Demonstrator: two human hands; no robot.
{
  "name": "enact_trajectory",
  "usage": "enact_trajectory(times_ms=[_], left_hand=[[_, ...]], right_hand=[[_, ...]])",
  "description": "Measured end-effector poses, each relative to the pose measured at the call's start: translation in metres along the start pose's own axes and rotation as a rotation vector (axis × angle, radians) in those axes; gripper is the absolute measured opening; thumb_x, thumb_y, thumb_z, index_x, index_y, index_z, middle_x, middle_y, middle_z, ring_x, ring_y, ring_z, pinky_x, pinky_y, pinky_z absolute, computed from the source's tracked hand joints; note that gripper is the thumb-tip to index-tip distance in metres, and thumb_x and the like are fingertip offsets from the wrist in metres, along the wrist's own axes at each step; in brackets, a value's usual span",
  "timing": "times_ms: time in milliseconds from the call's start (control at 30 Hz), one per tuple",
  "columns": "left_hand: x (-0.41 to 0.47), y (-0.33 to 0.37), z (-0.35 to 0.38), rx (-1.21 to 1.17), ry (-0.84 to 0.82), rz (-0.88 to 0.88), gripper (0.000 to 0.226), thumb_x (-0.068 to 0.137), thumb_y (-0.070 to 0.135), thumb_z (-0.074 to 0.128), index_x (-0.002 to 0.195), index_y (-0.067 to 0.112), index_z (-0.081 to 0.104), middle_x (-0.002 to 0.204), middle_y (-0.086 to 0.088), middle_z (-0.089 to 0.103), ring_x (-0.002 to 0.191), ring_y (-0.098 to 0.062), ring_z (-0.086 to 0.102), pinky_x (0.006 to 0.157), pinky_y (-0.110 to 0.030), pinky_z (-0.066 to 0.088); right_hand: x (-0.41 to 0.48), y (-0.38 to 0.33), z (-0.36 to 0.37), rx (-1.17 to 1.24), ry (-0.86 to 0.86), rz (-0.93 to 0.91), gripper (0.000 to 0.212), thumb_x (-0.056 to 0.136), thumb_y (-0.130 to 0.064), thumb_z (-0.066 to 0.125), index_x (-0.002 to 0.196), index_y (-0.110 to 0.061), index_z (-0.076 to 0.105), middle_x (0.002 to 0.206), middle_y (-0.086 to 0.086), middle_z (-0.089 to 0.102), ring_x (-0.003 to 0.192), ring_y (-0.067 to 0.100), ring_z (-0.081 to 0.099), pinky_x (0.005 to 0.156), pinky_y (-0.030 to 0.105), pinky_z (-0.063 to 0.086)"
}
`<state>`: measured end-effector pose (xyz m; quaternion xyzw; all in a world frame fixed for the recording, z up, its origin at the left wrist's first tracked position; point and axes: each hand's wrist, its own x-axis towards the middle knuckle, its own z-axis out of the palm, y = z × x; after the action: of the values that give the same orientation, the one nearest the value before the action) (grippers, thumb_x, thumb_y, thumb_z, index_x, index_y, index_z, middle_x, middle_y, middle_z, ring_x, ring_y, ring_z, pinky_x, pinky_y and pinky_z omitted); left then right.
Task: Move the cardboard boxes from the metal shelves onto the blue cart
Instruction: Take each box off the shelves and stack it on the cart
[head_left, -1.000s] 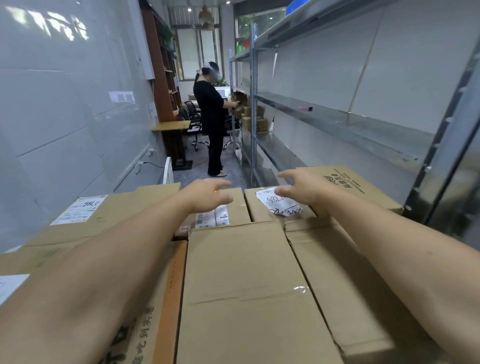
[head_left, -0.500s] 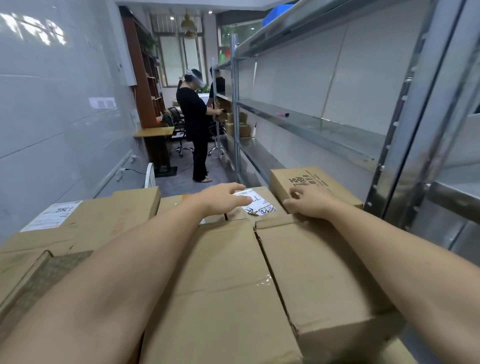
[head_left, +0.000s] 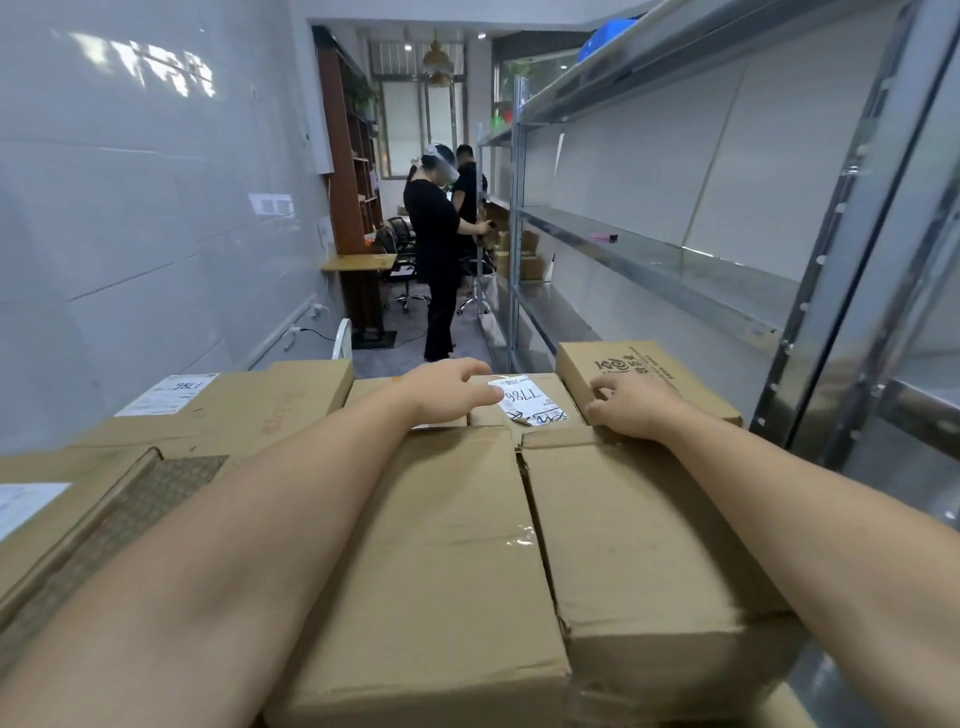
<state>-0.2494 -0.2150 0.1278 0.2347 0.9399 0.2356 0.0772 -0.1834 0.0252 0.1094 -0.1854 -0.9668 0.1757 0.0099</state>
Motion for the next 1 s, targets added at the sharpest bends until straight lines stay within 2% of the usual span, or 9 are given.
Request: enact_trajectory(times_ms=[133, 333, 433, 533, 600, 733, 833, 900, 1000], left_hand=[[-0.023, -0.01, -0.016, -0.023, 0.078, -0.01, 0.062, 0.094, 0.052, 0.054, 0.15, 0.028, 0.039, 0.152, 0.003, 0.044, 0.137, -0.018, 0.043, 0.111, -0.033, 0.033], [-0.058, -0.033, -0.04, -0.032, 0.144, -0.041, 0.062, 0.093, 0.053, 0.055, 0.149, 0.03, 0.04, 0.152, 0.001, 0.044, 0.136, -0.02, 0.044, 0.103, -0.03, 0.032], [-0.081, -0.046, -0.051, -0.009, 0.152, -0.049, 0.062, 0.093, 0.054, 0.054, 0.149, 0.03, 0.04, 0.152, 0.0, 0.045, 0.137, -0.021, 0.043, 0.106, -0.033, 0.033], [-0.108, -0.061, -0.062, 0.033, 0.166, -0.052, 0.062, 0.092, 0.055, 0.053, 0.148, 0.029, 0.041, 0.153, 0.0, 0.044, 0.138, -0.021, 0.042, 0.109, -0.036, 0.034], [-0.131, -0.071, -0.068, 0.073, 0.186, -0.062, 0.061, 0.093, 0.053, 0.052, 0.147, 0.027, 0.043, 0.153, 0.001, 0.042, 0.139, -0.022, 0.04, 0.108, -0.037, 0.033], [-0.183, -0.097, -0.078, 0.028, 0.209, -0.084, 0.058, 0.094, 0.043, 0.053, 0.148, 0.024, 0.042, 0.155, 0.002, 0.041, 0.138, -0.022, 0.041, 0.108, -0.037, 0.034], [-0.218, -0.121, -0.082, -0.022, 0.228, -0.093, 0.057, 0.095, 0.04, 0.055, 0.148, 0.023, 0.043, 0.155, 0.002, 0.04, 0.14, -0.019, 0.038, 0.104, -0.029, 0.03], [-0.24, -0.136, -0.083, -0.033, 0.23, -0.098, 0.057, 0.096, 0.039, 0.055, 0.148, 0.021, 0.042, 0.155, 0.001, 0.039, 0.141, -0.019, 0.037, 0.103, -0.028, 0.029], [-0.272, -0.154, -0.084, -0.001, 0.239, -0.106, 0.055, 0.097, 0.042, 0.053, 0.148, 0.024, 0.041, 0.154, 0.001, 0.041, 0.14, -0.019, 0.039, 0.093, -0.025, 0.029]], right_hand=[[-0.014, -0.02, 0.004, 0.038, 0.09, -0.082, 0.043, 0.08, -0.037, 0.049, 0.121, -0.03, 0.061, 0.127, 0.006, 0.063, 0.119, 0.031, 0.053, 0.1, 0.046, 0.044], [-0.041, -0.054, 0.01, 0.057, 0.095, -0.145, 0.055, 0.081, -0.04, 0.047, 0.135, -0.035, 0.054, 0.139, 0.002, 0.057, 0.127, 0.031, 0.049, 0.103, 0.049, 0.042], [-0.061, -0.077, 0.01, 0.08, 0.108, -0.189, 0.049, 0.091, -0.035, 0.049, 0.14, -0.029, 0.051, 0.142, 0.003, 0.054, 0.129, 0.029, 0.047, 0.101, 0.043, 0.043], [-0.084, -0.102, 0.011, 0.079, 0.11, -0.248, 0.048, 0.093, -0.039, 0.047, 0.14, -0.028, 0.051, 0.143, 0.001, 0.055, 0.124, 0.027, 0.054, 0.098, 0.038, 0.044], [-0.102, -0.12, 0.015, 0.093, 0.116, -0.285, 0.047, 0.095, -0.039, 0.048, 0.14, -0.027, 0.052, 0.143, 0.002, 0.054, 0.127, 0.027, 0.051, 0.101, 0.038, 0.043], [-0.152, -0.165, 0.031, 0.119, 0.095, -0.36, 0.048, 0.097, -0.041, 0.048, 0.142, -0.027, 0.051, 0.144, 0.002, 0.054, 0.128, 0.025, 0.049, 0.091, 0.035, 0.041], [-0.185, -0.194, 0.049, 0.157, 0.069, -0.415, 0.05, 0.096, -0.043, 0.05, 0.144, -0.028, 0.049, 0.143, 0.002, 0.054, 0.118, 0.023, 0.054, 0.094, 0.035, 0.044], [-0.205, -0.211, 0.061, 0.179, 0.051, -0.449, 0.05, 0.096, -0.045, 0.051, 0.144, -0.028, 0.049, 0.146, 0.0, 0.052, 0.124, 0.022, 0.053, 0.099, 0.035, 0.043], [-0.23, -0.23, 0.077, 0.142, 0.047, -0.499, 0.052, 0.097, -0.047, 0.05, 0.145, -0.028, 0.048, 0.149, -0.002, 0.049, 0.136, 0.02, 0.044, 0.106, 0.036, 0.038]])
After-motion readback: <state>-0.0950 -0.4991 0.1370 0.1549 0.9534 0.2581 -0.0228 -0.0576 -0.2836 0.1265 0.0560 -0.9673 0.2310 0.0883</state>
